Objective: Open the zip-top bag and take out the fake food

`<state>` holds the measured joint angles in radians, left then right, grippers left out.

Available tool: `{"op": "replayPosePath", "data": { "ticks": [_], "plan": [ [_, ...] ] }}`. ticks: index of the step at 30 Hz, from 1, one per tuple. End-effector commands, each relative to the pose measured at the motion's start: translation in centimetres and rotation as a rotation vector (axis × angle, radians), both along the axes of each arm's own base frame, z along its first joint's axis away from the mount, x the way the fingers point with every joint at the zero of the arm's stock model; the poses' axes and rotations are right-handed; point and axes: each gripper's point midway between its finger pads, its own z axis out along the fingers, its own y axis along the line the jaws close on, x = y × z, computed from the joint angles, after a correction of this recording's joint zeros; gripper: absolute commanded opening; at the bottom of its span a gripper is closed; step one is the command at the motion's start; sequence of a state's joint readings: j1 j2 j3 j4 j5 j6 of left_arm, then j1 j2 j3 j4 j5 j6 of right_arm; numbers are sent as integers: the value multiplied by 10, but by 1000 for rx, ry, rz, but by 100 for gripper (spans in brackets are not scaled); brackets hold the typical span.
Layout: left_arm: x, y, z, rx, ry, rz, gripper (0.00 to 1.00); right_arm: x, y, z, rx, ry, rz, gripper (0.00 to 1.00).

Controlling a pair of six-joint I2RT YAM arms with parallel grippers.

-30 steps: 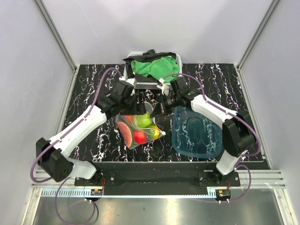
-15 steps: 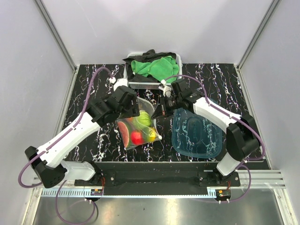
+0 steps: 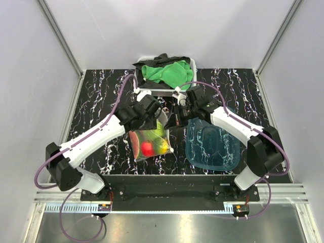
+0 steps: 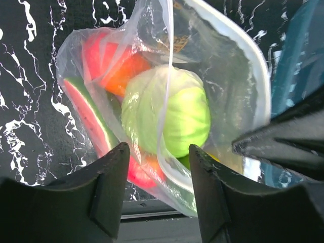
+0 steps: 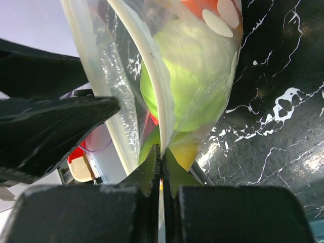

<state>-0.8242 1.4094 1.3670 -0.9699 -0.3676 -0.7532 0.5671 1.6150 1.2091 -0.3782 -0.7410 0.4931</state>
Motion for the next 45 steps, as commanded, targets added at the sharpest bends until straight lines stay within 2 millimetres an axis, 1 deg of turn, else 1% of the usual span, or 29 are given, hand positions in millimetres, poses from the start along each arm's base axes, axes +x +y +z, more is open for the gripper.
{"op": "replayPosePath", "data": {
  "ticks": [1, 2, 3, 4, 6, 7, 8, 9, 10, 11, 12, 13, 14, 15, 17, 19, 22, 25, 28, 29, 30, 31, 32, 35, 36, 38, 41, 42, 45],
  "plan": [
    [13, -5, -2, -4, -8, -16, 45, -1, 4, 28, 52, -89, -4, 0],
    [12, -6, -5, -11, 17, -30, 40, -1, 3, 30, 48, -92, -10, 0],
    [14, -3, -4, -15, 24, -27, 22, -2, 2, 30, 45, -89, -12, 0],
    [15, -3, 1, -23, 18, -32, 12, -1, 1, 29, 34, -92, -20, 0],
    [13, 0, 14, -42, -8, -34, 0, 0, -7, 23, -21, -82, -49, 1],
    [11, 1, 22, -63, -28, -41, 0, 5, -12, 18, -64, -99, -79, 4],
    [7, -2, 24, -88, -21, -59, 0, 2, -17, 11, -101, -77, -87, 8],
    [4, -4, 24, -109, -15, -72, 0, 4, -20, 12, -125, -79, -101, 17],
    [-1, -8, 24, -153, -17, -82, 0, 9, -27, 6, -177, -89, -138, 21],
    [-10, -15, 22, -202, 12, -115, 0, 6, -34, 2, -226, -61, -149, 26],
    [-14, -18, 21, -228, 18, -128, 0, 6, -38, 0, -253, -52, -161, 36],
    [-17, -20, 25, -264, 8, -134, 0, 8, -45, -6, -302, -49, -187, 39],
    [-23, -20, 17, -268, 32, -141, 0, 4, -50, -8, -335, -27, -190, 41],
    [-24, -20, 17, -274, 30, -148, 0, 3, -53, -9, -351, -25, -193, 43],
    [-22, -20, 20, -275, 12, -159, 0, 4, -62, -4, -392, -41, -218, 48],
    [-19, -21, 24, -280, -3, -170, 0, 6, -68, 7, -406, -68, -245, 53],
    [-13, -26, 26, -286, -9, -183, 0, 4, -73, 26, -400, -80, -285, 54],
    [-9, -36, 27, -310, 0, -199, 0, -5, -61, 46, -321, -101, -257, 54],
    [-7, -42, 23, -338, 22, -181, 0, -20, -46, 43, -261, -92, -194, 53],
    [-6, -44, 23, -342, 19, -182, 0, -28, -43, 34, -258, -88, -169, 52],
    [-4, -46, 20, -341, 23, -179, 0, -32, -38, 34, -231, -90, -150, 52],
    [-2, -47, 19, -342, 20, -176, 0, -30, -32, 42, -183, -124, -157, 52],
    [0, -48, 17, -338, 20, -170, 0, -32, -31, 34, -180, -112, -159, 52],
    [6, -54, 15, -349, 28, -151, 0, -28, -20, 27, -137, -88, -169, 52],
    [7, -56, 12, -351, 42, -144, 0, -25, -15, 15, -151, -51, -175, 52],
    [8, -60, 13, -367, 51, -132, 0, -20, -13, 1, -174, -25, -188, 52],
    [12, -64, 13, -368, 48, -133, 0, -6, -6, -16, -182, -45, -191, 58],
    [13, -64, 14, -371, 48, -131, 0, -2, -5, -27, -202, -38, -197, 65],
    [13, -70, 20, -391, 52, -147, 0, 0, -5, -48, -243, -13, -187, 67]
  ]
}}
